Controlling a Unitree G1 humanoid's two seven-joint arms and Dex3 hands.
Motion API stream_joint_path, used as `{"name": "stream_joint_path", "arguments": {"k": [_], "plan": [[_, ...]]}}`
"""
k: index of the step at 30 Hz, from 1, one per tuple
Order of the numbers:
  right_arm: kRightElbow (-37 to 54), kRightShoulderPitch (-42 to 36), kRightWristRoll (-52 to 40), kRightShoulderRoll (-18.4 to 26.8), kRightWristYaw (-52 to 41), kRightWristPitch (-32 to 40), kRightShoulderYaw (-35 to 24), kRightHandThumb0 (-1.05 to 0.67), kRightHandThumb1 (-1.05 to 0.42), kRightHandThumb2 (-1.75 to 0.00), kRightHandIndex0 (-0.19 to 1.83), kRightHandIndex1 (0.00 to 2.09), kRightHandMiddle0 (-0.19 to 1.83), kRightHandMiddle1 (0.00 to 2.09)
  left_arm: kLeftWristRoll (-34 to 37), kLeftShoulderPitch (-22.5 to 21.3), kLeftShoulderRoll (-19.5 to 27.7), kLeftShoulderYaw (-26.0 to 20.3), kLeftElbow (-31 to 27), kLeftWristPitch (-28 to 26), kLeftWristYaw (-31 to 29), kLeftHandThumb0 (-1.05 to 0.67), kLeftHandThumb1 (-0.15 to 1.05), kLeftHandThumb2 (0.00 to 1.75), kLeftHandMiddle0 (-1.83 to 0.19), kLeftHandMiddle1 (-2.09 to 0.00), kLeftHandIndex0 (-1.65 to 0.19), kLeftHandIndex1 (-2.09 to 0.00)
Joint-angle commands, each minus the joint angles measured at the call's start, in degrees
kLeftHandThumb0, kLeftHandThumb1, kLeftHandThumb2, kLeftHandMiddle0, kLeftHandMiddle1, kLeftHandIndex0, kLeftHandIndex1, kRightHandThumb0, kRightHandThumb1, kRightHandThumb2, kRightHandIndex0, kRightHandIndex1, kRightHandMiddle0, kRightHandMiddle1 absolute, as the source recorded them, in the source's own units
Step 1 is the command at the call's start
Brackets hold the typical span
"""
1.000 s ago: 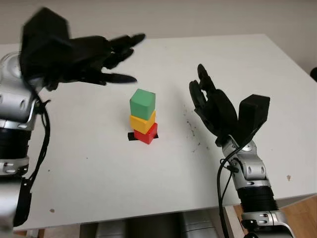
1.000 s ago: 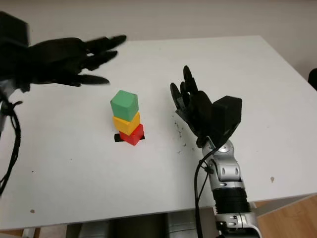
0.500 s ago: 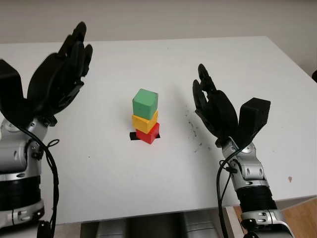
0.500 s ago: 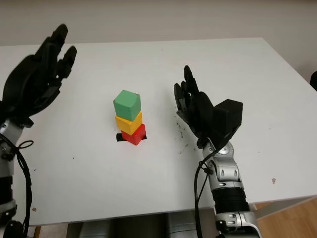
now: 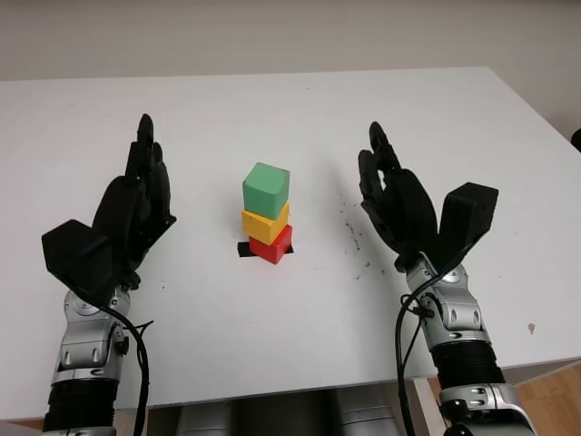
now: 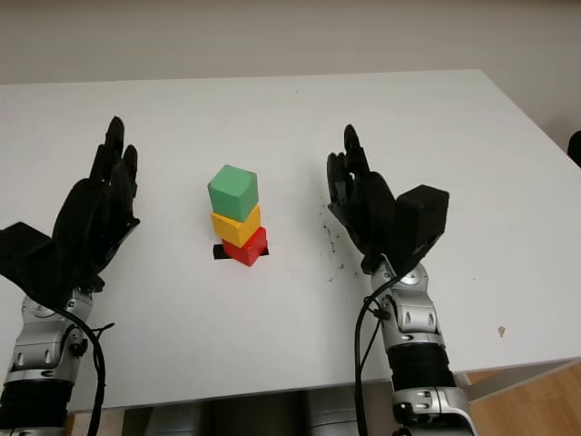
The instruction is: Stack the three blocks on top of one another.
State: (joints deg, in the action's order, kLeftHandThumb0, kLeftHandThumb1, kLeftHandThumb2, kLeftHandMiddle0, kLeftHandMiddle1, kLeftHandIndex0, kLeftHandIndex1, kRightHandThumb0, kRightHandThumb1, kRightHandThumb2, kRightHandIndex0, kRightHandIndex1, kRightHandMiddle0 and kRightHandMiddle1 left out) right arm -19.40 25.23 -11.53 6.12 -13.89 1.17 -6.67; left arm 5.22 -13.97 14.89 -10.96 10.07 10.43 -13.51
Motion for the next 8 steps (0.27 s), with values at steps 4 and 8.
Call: {"name": "stream_joint_path", "arguments": {"k": [4, 8], "plan": [[0.37, -0.18, -0.43, -0.12, 0.23, -0.26, -0.50, -0.71, -1.05, -0.65, -0.19, 0.00, -0.19, 0.00, 1.08, 1.66, -1.34, 0.83, -1.34, 0.49, 0.30, -0.83, 1.05, 0.77, 0.19, 0.00, 0.19, 0.00], [1.31, -0.70, -0.60, -0.04, 0.36, 0.73, -0.47, -0.70, -1.05, -0.65, -0.19, 0.00, -0.19, 0.00, 1.21, 2.90, -1.97, 1.84, -2.85, -0.46, 0.11, -0.84, 1.05, 0.76, 0.19, 0.00, 0.19, 0.00]]}}
